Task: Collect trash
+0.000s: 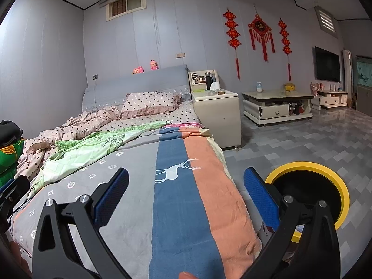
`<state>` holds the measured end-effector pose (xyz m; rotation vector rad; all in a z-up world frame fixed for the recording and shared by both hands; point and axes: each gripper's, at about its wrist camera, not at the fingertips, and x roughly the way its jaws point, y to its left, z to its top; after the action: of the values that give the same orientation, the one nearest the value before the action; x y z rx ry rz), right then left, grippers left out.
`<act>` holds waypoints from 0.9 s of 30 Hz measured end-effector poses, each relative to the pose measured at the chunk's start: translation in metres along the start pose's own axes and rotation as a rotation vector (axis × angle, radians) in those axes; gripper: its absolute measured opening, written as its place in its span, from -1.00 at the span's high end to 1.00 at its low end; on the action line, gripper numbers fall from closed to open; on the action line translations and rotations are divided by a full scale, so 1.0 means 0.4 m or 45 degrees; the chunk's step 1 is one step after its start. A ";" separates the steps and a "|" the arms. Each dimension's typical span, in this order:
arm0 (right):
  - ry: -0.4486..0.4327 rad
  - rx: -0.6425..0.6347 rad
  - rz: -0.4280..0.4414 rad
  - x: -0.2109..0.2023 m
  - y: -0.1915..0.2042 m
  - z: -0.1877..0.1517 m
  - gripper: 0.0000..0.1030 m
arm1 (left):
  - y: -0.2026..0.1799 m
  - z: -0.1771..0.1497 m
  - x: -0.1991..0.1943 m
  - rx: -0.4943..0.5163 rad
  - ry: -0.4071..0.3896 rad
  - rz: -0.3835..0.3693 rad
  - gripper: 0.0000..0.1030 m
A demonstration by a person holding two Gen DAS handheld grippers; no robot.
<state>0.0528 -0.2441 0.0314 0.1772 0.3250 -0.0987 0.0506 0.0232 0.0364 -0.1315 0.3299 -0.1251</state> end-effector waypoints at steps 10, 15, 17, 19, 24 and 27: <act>0.020 0.017 -0.010 0.007 -0.003 -0.008 -0.85 | 0.001 -0.006 0.004 0.001 0.009 -0.011 -0.84; 0.029 0.023 -0.010 0.011 -0.006 -0.012 -0.85 | 0.005 -0.009 0.005 0.006 0.008 -0.013 -0.84; 0.030 0.024 -0.009 0.011 -0.007 -0.013 -0.85 | 0.002 -0.008 0.004 0.005 0.010 -0.012 -0.84; 0.032 0.024 -0.009 0.013 -0.006 -0.012 -0.85 | 0.002 -0.009 0.004 0.003 0.011 -0.013 -0.84; 0.037 0.025 -0.009 0.016 -0.005 -0.015 -0.85 | 0.005 -0.011 0.007 0.001 0.015 -0.016 -0.84; 0.041 0.027 -0.011 0.017 -0.002 -0.020 -0.85 | 0.002 -0.009 0.007 0.002 0.015 -0.017 -0.84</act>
<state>0.0567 -0.2440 0.0215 0.1984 0.3570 -0.1077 0.0523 0.0231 0.0320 -0.1315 0.3406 -0.1397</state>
